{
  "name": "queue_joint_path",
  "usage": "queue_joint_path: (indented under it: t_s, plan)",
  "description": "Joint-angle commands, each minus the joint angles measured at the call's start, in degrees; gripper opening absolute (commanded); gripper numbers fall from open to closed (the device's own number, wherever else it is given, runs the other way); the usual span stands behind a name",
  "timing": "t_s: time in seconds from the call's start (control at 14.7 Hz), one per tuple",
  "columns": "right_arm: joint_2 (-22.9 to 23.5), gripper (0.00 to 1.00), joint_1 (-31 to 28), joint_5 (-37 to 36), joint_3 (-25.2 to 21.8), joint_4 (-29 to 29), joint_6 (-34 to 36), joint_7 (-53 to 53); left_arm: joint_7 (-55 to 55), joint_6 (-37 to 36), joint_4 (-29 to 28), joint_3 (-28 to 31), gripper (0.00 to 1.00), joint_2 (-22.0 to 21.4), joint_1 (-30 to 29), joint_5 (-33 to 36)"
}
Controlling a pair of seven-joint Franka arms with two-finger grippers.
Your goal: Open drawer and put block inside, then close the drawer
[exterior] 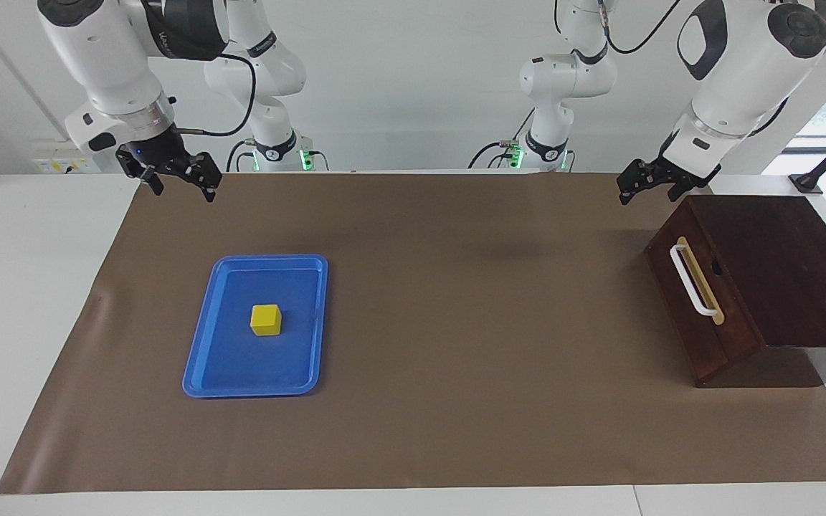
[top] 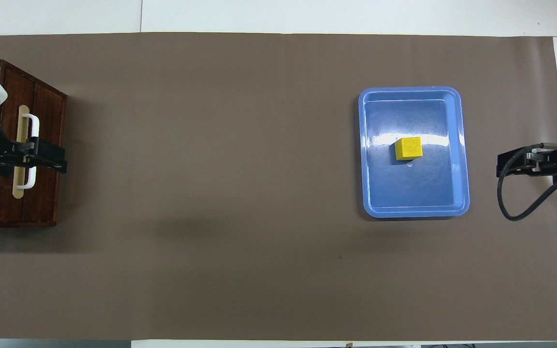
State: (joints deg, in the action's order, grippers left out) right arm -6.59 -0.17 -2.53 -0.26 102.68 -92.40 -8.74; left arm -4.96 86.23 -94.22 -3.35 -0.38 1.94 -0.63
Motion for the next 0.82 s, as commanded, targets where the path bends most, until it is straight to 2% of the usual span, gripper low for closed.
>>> queue_joint_path:
  t_s: [0.0,0.75]
  plan:
    - [-0.52,1.0,-0.19,-0.28,0.35,-0.55,1.17,-0.23,0.92,0.34,1.06,0.1,1.0,0.64,-0.27,-0.43]
    - [-0.53,1.0,-0.62,-0.19,0.35,-0.55,0.91,0.74,0.91,2.35,0.45,0.01,1.0,0.46,-0.01,-0.25]
